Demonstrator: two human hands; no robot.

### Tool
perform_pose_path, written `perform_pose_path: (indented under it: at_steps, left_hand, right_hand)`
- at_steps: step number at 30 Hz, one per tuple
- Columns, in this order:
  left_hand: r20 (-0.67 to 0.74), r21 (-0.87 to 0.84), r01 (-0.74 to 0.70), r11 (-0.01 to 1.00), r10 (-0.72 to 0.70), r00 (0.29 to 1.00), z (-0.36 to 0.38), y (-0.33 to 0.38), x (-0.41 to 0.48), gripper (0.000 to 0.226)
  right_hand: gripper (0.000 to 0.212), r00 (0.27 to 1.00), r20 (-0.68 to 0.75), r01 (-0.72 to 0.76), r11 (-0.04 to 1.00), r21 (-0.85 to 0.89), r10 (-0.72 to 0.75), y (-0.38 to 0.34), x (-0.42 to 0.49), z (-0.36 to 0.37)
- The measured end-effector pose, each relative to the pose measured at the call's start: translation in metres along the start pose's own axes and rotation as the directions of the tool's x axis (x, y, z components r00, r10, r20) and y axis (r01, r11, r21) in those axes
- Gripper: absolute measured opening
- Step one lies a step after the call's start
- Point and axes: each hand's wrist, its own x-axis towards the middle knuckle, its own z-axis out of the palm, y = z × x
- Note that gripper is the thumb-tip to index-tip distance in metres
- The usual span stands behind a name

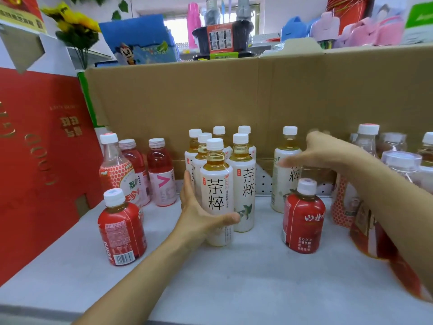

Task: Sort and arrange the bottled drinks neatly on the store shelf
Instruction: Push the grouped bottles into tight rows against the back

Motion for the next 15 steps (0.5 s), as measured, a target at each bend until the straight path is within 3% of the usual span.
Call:
perform_pose_path:
  at_steps: [3, 5, 8, 15]
  left_hand:
    - [0.084, -0.111, 0.066, 0.992, -0.057, 0.995, -0.018, 0.001, 0.006, 0.164]
    - [0.108, -0.157, 0.12, 0.98, -0.104, 0.989, -0.025, -0.002, 0.013, 0.168]
    - [0.176, -0.222, 0.167, 0.961, -0.128, 0.976, -0.025, -0.01, 0.023, 0.163]
    - [0.172, -0.238, 0.153, 0.959, -0.114, 0.979, -0.018, -0.01, 0.025, 0.145]
  right_hand:
    - [0.127, 0.98, 0.184, -0.12, 0.965, 0.234, 0.077, 0.005, 0.018, 0.009]
    - [0.114, 0.97, 0.227, -0.152, 0.938, 0.311, 0.082, 0.008, 0.029, 0.019]
    - [0.087, 0.979, 0.196, -0.101, 0.957, 0.272, 0.047, 0.006, 0.036, 0.025]
    - [0.087, 0.918, 0.386, -0.059, 0.929, 0.366, -0.094, -0.006, 0.029, 0.028]
